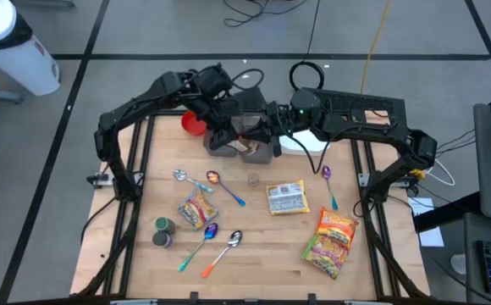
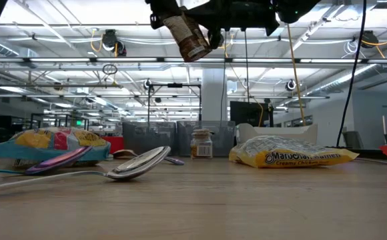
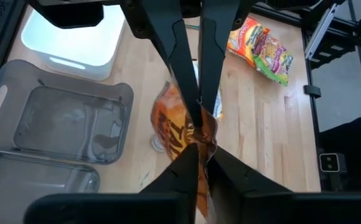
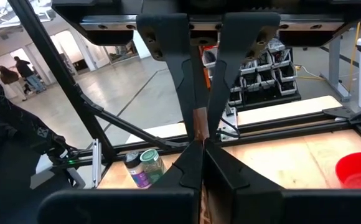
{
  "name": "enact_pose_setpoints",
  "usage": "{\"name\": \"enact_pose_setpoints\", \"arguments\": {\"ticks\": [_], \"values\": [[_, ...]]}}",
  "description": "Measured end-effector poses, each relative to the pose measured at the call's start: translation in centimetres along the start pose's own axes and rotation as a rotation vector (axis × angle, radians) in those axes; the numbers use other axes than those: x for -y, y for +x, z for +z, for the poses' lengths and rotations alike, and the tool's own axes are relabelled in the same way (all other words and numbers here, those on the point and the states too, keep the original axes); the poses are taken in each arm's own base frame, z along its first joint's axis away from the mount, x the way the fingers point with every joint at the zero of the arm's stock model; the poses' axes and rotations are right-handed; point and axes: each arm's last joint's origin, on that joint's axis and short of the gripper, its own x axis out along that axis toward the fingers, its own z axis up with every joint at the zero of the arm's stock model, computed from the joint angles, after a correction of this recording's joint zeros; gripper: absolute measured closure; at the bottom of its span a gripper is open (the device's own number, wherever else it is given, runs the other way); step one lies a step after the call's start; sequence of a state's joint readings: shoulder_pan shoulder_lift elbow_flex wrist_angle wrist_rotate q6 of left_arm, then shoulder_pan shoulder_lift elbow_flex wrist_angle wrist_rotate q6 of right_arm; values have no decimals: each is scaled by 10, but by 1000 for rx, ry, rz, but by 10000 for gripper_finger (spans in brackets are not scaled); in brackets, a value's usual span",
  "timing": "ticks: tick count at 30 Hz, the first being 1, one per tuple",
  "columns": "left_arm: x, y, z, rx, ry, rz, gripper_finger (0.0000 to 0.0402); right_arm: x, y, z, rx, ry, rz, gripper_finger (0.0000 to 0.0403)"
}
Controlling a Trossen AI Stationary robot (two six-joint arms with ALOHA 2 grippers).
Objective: Pick & Place Food Item
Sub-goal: Put the orange seasoning pack into the white bin
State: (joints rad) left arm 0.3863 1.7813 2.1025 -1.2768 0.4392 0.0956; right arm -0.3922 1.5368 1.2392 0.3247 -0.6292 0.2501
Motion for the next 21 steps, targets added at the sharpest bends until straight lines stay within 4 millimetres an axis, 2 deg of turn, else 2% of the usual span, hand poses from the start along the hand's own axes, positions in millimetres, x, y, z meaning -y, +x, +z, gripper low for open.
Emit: {"name": "enact_pose_setpoints", "arguments": {"ticks": [9,15,21], "values": [[-8,-9,-3,2,-31,7,317,6,-4,1,3,3,-20,403],[-10,-31,-9,34,-47,33,314,12,-8,3,17,10,-38,403],[-12,-54,-15,84,-60,72,314,12,-15,17,113,1,-31,403]]}}
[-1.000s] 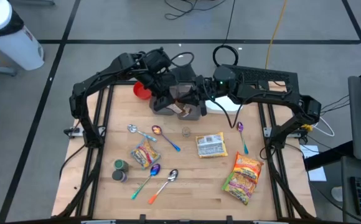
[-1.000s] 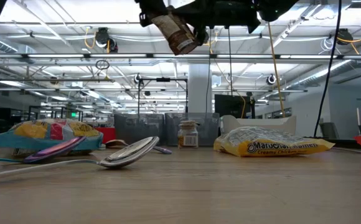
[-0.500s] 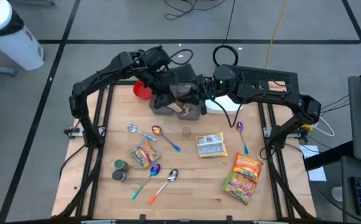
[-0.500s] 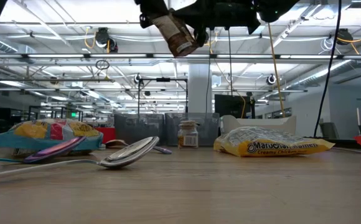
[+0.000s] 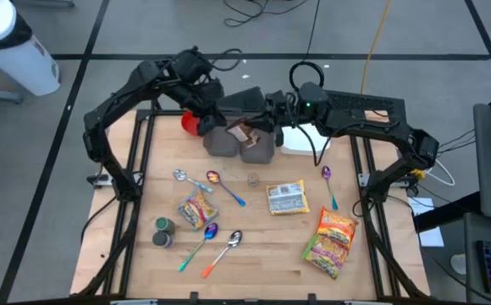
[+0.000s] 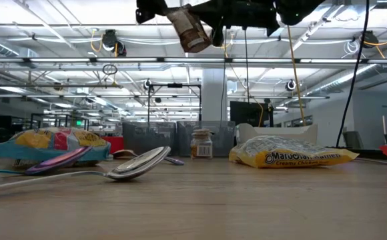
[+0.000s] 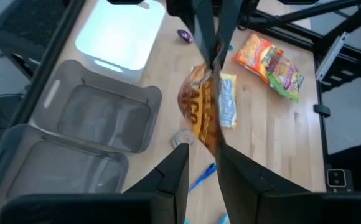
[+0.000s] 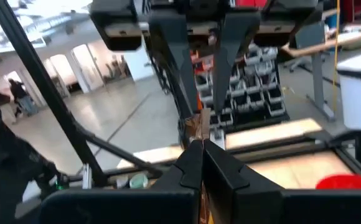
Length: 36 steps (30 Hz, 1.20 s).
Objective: Pick & Place Food Item
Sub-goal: Put the orange seasoning pack into the white bin
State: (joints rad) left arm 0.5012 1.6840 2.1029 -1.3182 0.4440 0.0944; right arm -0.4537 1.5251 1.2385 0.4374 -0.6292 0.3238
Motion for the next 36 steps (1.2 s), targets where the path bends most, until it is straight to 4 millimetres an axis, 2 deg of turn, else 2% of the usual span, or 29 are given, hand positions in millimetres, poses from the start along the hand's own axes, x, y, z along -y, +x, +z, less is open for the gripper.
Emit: {"name": "enact_pose_setpoints", "arguments": {"ticks": [7,16,33,36], "values": [[-4,-8,0,35,-3,19,314,-3,-9,16,90,-22,-21,403],[-5,-10,14,170,68,33,314,-7,-17,29,165,-45,-39,403],[-2,-10,20,224,98,31,315,-6,-17,31,199,-53,-76,403],[-3,-10,20,224,92,45,332,-6,-17,31,199,-54,-74,403]]}}
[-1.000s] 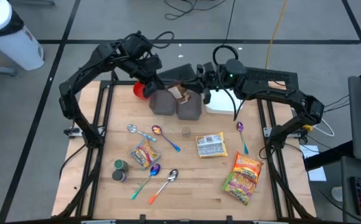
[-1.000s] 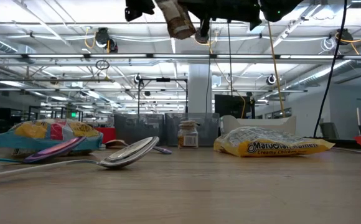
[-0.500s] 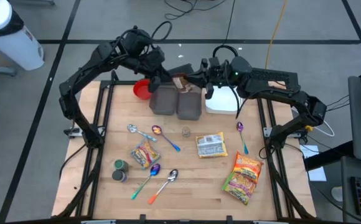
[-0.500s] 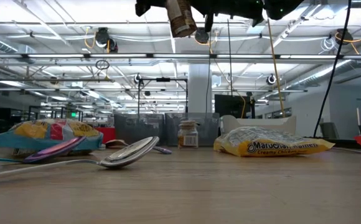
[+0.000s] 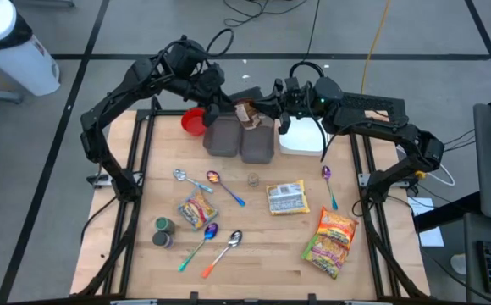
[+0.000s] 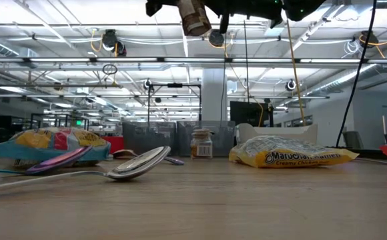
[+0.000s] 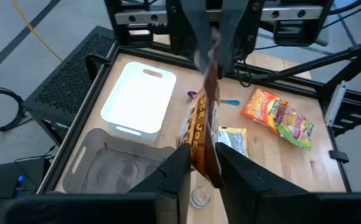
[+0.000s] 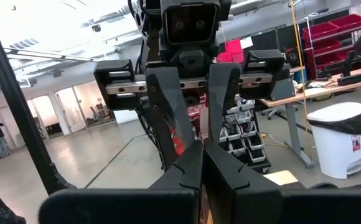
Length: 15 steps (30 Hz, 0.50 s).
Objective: Pick & Place Food Item
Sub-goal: Put the orange seasoning pack into the white bin
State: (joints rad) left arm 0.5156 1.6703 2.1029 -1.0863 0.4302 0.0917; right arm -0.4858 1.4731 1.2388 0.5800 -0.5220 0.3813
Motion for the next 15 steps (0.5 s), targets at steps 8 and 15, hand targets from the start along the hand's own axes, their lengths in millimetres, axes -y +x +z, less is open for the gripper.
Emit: {"name": "enact_pose_setpoints", "arguments": {"ticks": [8,15], "values": [[0,0,0,-3,7,12,391,0,0,0,-3,2,0,403],[0,0,-3,-32,22,9,397,0,0,-1,-21,12,24,394]]}}
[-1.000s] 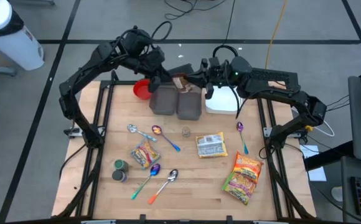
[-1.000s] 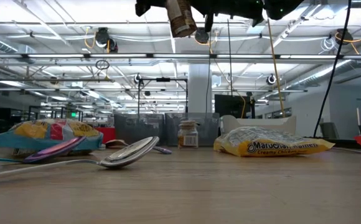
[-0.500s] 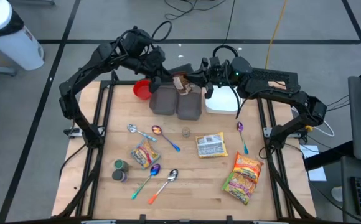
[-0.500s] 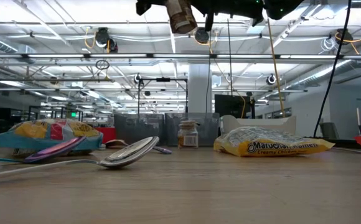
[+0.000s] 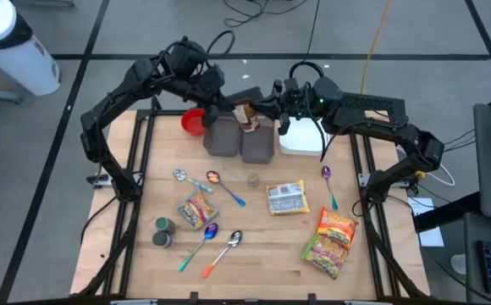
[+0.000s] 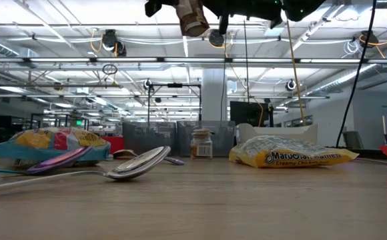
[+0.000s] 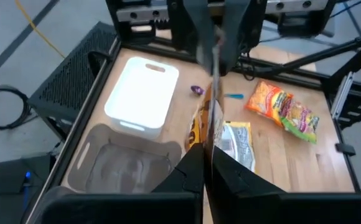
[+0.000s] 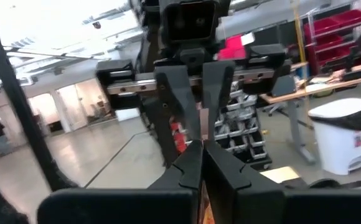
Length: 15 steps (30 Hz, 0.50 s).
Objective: Pick & Place Food Item
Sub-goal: Put the orange seasoning pack into the white bin
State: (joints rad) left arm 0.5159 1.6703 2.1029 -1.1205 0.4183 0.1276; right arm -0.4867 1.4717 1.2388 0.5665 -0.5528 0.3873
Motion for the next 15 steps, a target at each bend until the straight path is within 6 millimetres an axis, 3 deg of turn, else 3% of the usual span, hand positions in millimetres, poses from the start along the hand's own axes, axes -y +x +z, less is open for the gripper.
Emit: {"name": "enact_pose_setpoints", "arguments": {"ticks": [8,15], "values": [[-1,2,-12,-126,-5,44,398,9,-11,0,-97,90,19,297],[-6,21,-21,-253,-61,21,399,12,-13,4,-145,81,26,220]]}}
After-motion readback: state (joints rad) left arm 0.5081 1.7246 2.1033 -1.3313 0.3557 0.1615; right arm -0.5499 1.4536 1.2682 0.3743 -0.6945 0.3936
